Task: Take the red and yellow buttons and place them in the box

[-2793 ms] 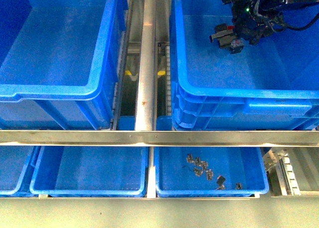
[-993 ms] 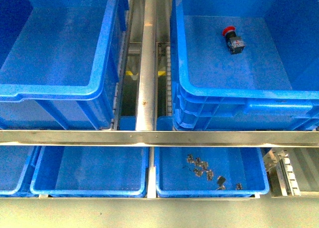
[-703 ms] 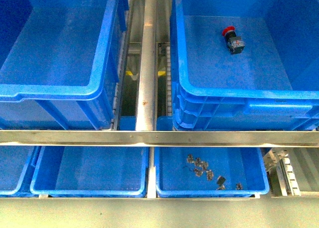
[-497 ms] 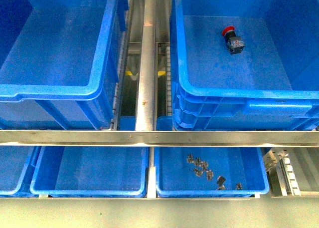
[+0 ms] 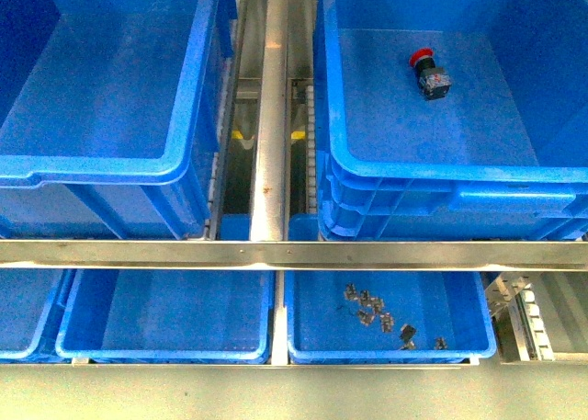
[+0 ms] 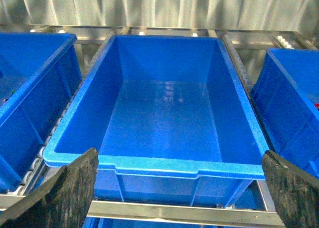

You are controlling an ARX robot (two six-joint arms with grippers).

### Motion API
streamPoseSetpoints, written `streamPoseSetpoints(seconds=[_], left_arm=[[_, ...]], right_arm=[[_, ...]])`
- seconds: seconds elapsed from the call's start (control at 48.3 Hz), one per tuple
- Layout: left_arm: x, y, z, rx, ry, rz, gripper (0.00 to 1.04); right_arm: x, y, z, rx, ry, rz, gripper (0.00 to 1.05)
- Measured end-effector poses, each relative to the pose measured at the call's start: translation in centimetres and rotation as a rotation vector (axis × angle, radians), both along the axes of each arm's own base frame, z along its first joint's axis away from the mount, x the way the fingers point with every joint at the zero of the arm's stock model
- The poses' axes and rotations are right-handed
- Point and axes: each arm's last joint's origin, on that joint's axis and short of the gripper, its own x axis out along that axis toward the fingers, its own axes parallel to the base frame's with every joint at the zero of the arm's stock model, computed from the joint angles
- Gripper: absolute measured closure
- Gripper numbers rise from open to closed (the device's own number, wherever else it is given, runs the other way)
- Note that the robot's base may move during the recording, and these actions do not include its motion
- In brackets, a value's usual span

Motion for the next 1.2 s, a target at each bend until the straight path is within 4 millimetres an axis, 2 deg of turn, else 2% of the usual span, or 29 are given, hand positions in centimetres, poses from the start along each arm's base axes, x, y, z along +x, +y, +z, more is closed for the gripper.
streamPoseSetpoints(seconds=[0.393, 0.517, 0.724, 0.786, 0.89, 0.993, 1.138, 1.2], left_arm=[[0.0, 0.0, 0.0, 0.0, 0.0, 0.0, 0.08], [0.0, 0.0, 0.0, 0.0, 0.0, 0.0, 0.08], [0.0, 0.0, 0.0, 0.001, 0.0, 0.0, 0.08], [0.0, 0.0, 0.0, 0.001, 0.0, 0.0, 0.08], [0.0, 0.0, 0.0, 0.001, 0.0, 0.0, 0.08], [0.0, 0.0, 0.0, 0.001, 0.0, 0.0, 0.08], [0.0, 0.0, 0.0, 0.002, 0.0, -0.004, 0.08], [0.0, 0.0, 0.0, 0.002, 0.0, -0.003, 0.08]], right_arm=[[-0.8, 0.0, -0.1, 0.0, 0.0, 0.0, 1.01], [-1.8, 0.0, -0.4, 0.0, 0.012, 0.0, 1.01], [-1.9, 0.0, -0.3, -0.001, 0.004, 0.0, 1.0], [-1.9, 0.0, -0.3, -0.002, 0.004, -0.001, 0.85], [-1.9, 0.0, -0.3, -0.002, 0.004, -0.001, 0.69], [-1.9, 0.0, -0.3, -0.002, 0.004, -0.001, 0.43], [-1.9, 0.0, -0.3, -0.001, 0.005, -0.006, 0.12], [-1.9, 0.0, -0.3, -0.002, 0.004, -0.006, 0.05]])
